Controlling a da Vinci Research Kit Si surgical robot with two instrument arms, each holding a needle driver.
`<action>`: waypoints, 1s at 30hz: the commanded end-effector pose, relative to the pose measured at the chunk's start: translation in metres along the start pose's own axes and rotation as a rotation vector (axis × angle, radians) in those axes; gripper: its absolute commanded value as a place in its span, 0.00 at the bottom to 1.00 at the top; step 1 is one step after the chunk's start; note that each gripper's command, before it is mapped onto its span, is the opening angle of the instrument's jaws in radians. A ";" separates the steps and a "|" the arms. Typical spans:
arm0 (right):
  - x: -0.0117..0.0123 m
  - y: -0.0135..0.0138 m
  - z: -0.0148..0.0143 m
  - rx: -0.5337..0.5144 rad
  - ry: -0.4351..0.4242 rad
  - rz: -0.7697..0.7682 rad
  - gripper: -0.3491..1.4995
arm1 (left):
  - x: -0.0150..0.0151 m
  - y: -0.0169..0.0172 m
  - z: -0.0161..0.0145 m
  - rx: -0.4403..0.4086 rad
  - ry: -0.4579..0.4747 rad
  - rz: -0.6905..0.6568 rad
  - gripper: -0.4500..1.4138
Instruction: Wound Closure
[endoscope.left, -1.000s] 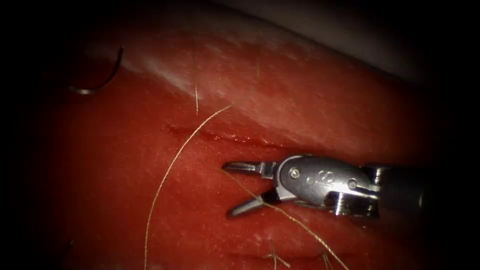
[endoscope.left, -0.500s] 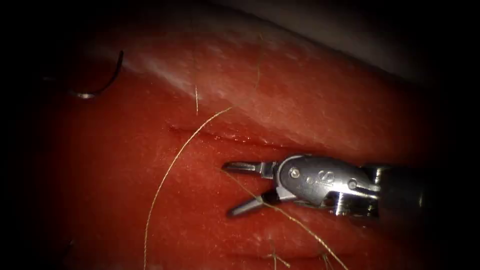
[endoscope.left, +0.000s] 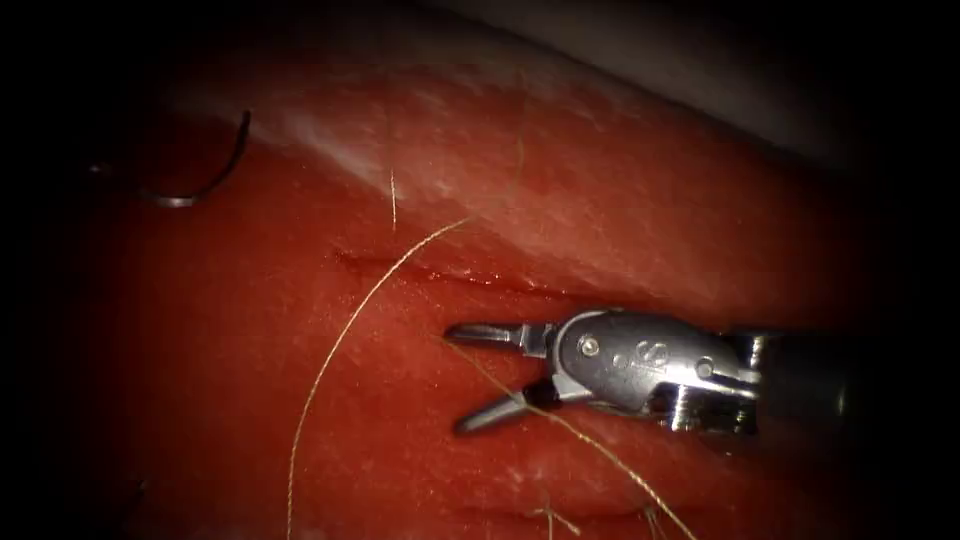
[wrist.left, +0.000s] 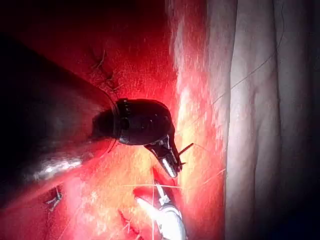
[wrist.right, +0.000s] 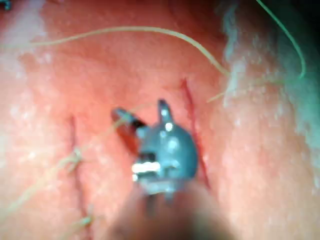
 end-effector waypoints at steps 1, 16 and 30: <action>-0.0001 0.0001 0.0009 0.001 0.002 -0.001 0.98 | -0.0008 -0.0003 0.0003 -0.003 -0.001 -0.001 0.05; -0.0001 0.0001 0.0009 0.001 0.002 -0.001 0.98 | -0.0013 -0.0004 0.0006 -0.014 -0.015 0.001 0.05; -0.0001 0.0001 0.0009 0.001 0.002 -0.001 0.98 | -0.0016 -0.0004 0.0009 -0.018 -0.026 0.008 0.05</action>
